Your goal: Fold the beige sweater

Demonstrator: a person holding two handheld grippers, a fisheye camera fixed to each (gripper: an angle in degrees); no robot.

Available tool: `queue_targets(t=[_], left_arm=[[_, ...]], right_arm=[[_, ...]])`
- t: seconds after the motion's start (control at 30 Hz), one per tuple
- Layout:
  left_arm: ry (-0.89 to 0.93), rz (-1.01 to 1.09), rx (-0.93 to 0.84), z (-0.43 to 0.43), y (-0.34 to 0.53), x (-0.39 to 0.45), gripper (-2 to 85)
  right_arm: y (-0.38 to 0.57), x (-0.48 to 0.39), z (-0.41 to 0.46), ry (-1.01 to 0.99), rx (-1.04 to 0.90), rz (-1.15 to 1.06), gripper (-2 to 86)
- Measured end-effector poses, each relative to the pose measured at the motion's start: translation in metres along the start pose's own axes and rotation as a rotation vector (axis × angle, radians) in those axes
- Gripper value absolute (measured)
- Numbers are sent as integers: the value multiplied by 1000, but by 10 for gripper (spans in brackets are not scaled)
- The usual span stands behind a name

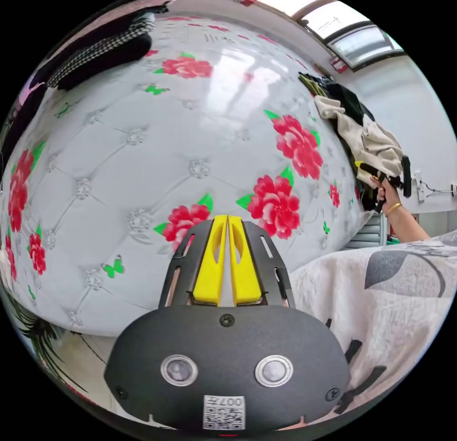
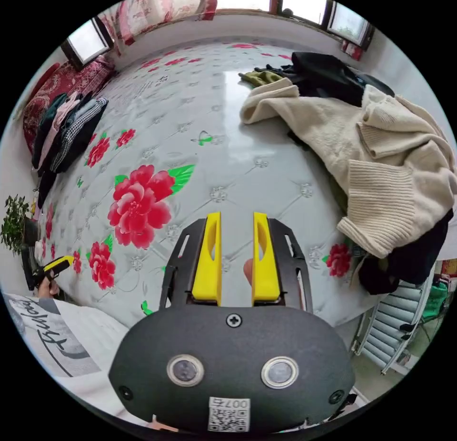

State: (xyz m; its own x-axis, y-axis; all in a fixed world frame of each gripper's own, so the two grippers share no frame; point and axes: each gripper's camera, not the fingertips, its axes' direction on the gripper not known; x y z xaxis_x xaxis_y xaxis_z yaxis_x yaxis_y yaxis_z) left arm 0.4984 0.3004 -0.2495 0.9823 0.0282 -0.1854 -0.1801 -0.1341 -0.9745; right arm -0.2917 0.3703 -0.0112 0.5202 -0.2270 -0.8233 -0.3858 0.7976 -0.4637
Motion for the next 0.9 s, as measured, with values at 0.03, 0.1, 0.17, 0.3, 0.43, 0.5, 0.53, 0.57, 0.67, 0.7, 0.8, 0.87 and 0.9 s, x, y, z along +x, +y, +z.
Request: queue_targets(t=[0.03, 0.1, 0.17, 0.3, 0.43, 0.5, 0.53, 0.57, 0.67, 0.7, 0.8, 0.87, 0.9], left_arm=[[-7, 38, -50, 13, 1, 26, -10], [-49, 127, -141, 39, -2, 69, -10], [-108, 166, -199, 57, -5, 89, -10], [-191, 269, -176, 60, -9, 104, -10], [-164, 203, -162, 59, -16, 95, -10], [-168, 172, -141, 59, -17, 92, -10], [-170, 162, -135, 58, -17, 91, -10], [-176, 136, -124, 57, -17, 91, -10], [-190, 64, -112, 55, -16, 90, -10], [-189, 52, -112, 54, -16, 90, -10], [-156, 16, -102, 51, -9, 89, -10], [-130, 2, -88, 48, 1, 90, -10], [-122, 5, -84, 47, 7, 90, -10]], right_arm=[[3, 20, -12, 47, 38, 55, 88], [7, 48, -29, 100, 93, 130, 94], [10, 73, -43, 147, 136, 183, 100], [0, 113, -41, 198, 87, 164, 108], [-20, 146, 7, 228, -181, 159, 67], [-20, 149, 18, 303, -241, 176, 34], [-17, 148, 15, 318, -209, 186, 18], [-15, 147, 13, 277, -185, 176, 15], [2, 142, -4, -63, -36, 132, 7], [10, 139, -11, -127, 25, 137, 8], [28, 135, -41, -47, 214, 208, 21], [38, 140, -72, 107, 367, 302, 43], [41, 146, -90, 180, 444, 333, 59]])
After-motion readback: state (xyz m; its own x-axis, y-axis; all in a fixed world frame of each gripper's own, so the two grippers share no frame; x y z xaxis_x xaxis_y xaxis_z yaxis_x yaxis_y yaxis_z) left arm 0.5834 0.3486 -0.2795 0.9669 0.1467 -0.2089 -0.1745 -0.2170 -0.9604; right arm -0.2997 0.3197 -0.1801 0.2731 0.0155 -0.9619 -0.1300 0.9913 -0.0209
